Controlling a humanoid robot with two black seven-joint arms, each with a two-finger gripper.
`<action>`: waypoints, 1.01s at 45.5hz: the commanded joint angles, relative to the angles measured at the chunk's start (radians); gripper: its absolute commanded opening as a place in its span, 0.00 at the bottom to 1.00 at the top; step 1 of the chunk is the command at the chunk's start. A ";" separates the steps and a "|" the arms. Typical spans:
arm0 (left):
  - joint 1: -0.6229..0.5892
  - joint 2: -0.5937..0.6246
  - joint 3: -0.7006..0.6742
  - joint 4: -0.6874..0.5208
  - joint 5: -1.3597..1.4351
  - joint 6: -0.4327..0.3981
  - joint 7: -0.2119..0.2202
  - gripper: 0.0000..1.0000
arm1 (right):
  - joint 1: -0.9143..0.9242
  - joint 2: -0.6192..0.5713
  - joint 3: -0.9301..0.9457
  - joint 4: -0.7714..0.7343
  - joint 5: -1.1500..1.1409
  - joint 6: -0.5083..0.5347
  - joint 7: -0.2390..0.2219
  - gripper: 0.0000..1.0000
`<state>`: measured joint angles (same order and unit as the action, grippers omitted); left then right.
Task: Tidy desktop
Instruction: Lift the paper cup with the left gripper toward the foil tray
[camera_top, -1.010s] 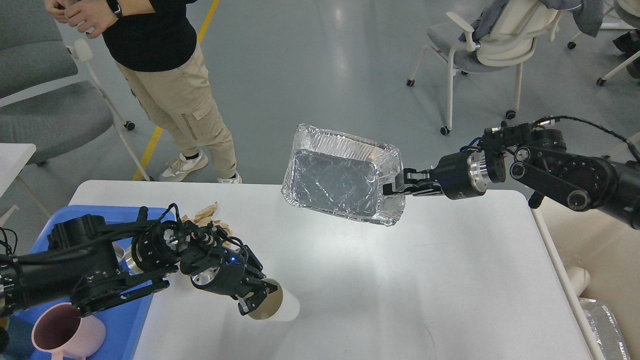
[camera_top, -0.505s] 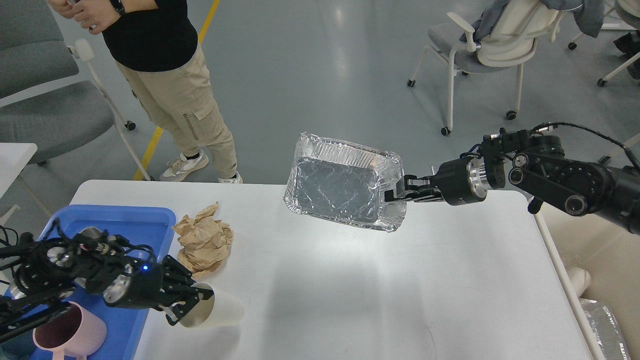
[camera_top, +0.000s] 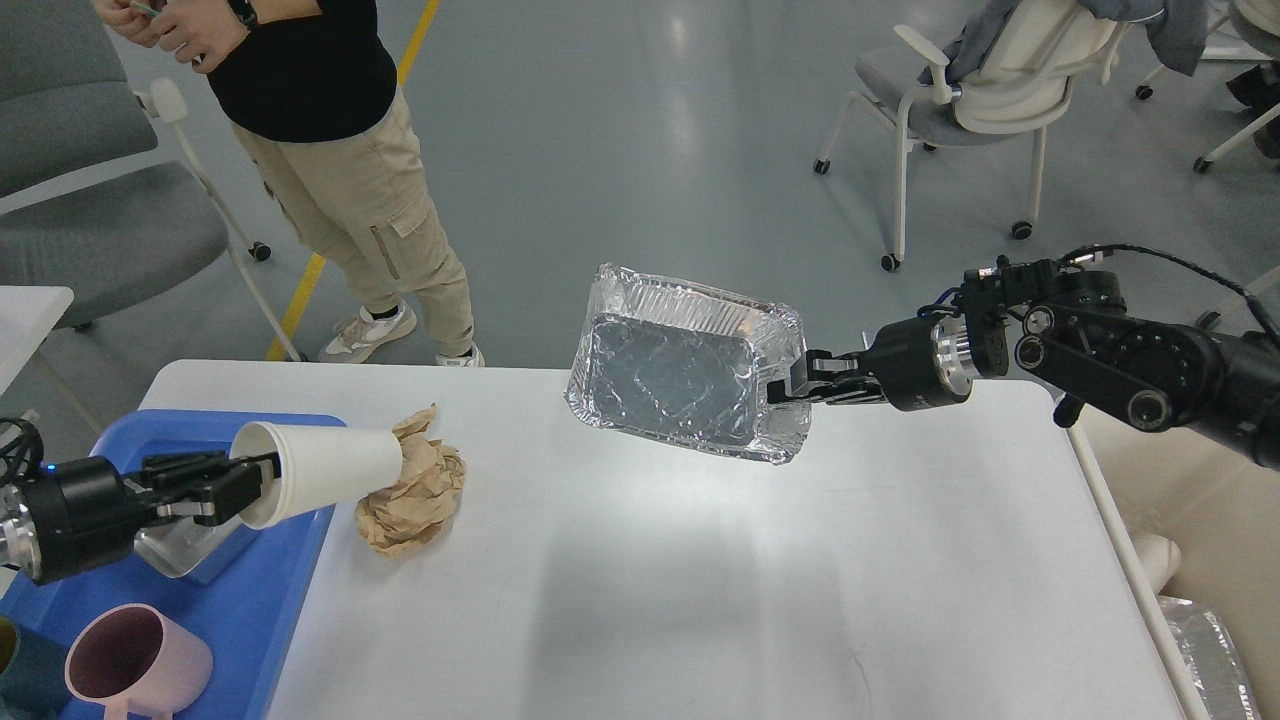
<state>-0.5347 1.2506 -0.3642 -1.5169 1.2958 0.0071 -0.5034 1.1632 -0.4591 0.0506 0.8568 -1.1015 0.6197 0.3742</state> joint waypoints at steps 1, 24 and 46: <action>0.001 0.027 -0.054 -0.006 -0.131 0.008 -0.013 0.02 | 0.006 0.002 0.000 -0.001 0.002 0.000 0.000 0.00; -0.194 0.079 -0.203 0.001 -0.233 -0.162 -0.006 0.04 | 0.000 0.010 -0.001 0.004 0.002 0.002 0.000 0.00; -0.683 -0.327 -0.185 0.009 0.477 -0.709 0.011 0.06 | 0.027 0.046 -0.005 0.002 -0.003 0.003 -0.001 0.00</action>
<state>-1.1572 1.0529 -0.5522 -1.5079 1.6319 -0.6128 -0.4919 1.1855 -0.4133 0.0460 0.8575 -1.1042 0.6215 0.3728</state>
